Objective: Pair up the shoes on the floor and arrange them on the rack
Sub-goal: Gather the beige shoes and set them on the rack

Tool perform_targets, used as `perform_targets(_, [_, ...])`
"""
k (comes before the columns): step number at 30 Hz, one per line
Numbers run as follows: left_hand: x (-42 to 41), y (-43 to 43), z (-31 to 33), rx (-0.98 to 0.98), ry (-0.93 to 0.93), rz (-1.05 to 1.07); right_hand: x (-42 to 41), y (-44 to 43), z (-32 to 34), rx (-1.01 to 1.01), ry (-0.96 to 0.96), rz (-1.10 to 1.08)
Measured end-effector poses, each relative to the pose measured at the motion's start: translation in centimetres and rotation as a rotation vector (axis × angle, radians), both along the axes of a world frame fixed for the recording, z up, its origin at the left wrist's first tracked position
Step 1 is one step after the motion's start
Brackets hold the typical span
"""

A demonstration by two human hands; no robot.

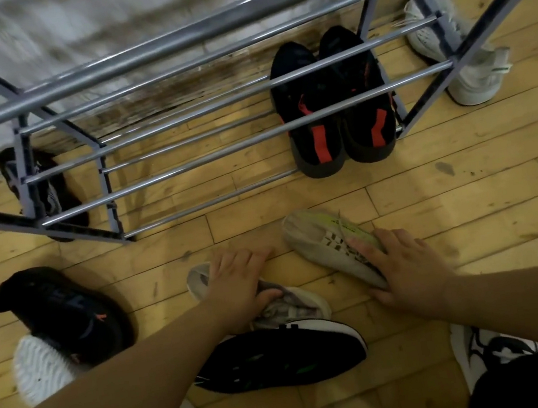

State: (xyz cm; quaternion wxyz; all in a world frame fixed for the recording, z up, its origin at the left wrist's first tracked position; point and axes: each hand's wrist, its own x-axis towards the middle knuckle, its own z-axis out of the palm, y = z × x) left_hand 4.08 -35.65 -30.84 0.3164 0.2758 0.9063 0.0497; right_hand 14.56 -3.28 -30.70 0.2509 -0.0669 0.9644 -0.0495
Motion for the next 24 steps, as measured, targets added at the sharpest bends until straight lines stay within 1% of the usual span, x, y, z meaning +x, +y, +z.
perform_targets(2, [0.0, 0.2, 0.3, -0.039, -0.007, -0.010, -0.2, -0.1, 0.3, -0.001, -0.026, 0.009])
perform_targets(5, [0.3, 0.6, 0.9, -0.100, -0.002, -0.028, -1.0, -0.5, 1.5, 0.010, -0.121, -0.008])
perform_targets(8, [0.3, 1.3, 2.3, -0.129, -0.059, 0.002, -3.1, -0.4, 4.0, -0.010, -0.226, 0.006])
perform_targets(10, [0.2, 2.3, 4.7, -0.098, -0.087, 0.048, -5.3, -0.4, 7.4, -0.026, -0.282, 0.097])
perform_targets(13, [-0.4, 3.8, 10.5, 0.054, 0.017, 0.145, -8.5, -0.5, 15.1, -0.034, -0.318, 0.270])
perform_targets(15, [-0.7, 4.0, 15.2, 0.153, 0.089, 0.172, -9.3, -0.9, 20.9, -0.049, -0.280, 0.344])
perform_targets(16, [-0.7, 3.9, 17.7, 0.180, 0.130, 0.146, -9.3, -1.1, 23.7, -0.048, -0.241, 0.381])
perform_targets(19, [0.4, 3.1, 25.8, 0.193, 0.204, 0.042, -8.5, -1.9, 31.2, -0.018, -0.062, 0.478])
perform_targets(21, [1.8, 2.1, 30.9, 0.193, 0.214, -0.001, -6.9, -2.7, 35.8, -0.075, 0.028, 0.494])
perform_targets(24, [3.7, -0.9, 37.2, 0.234, 0.226, -0.002, -4.4, -4.0, 41.8, -0.169, 0.140, 0.475])
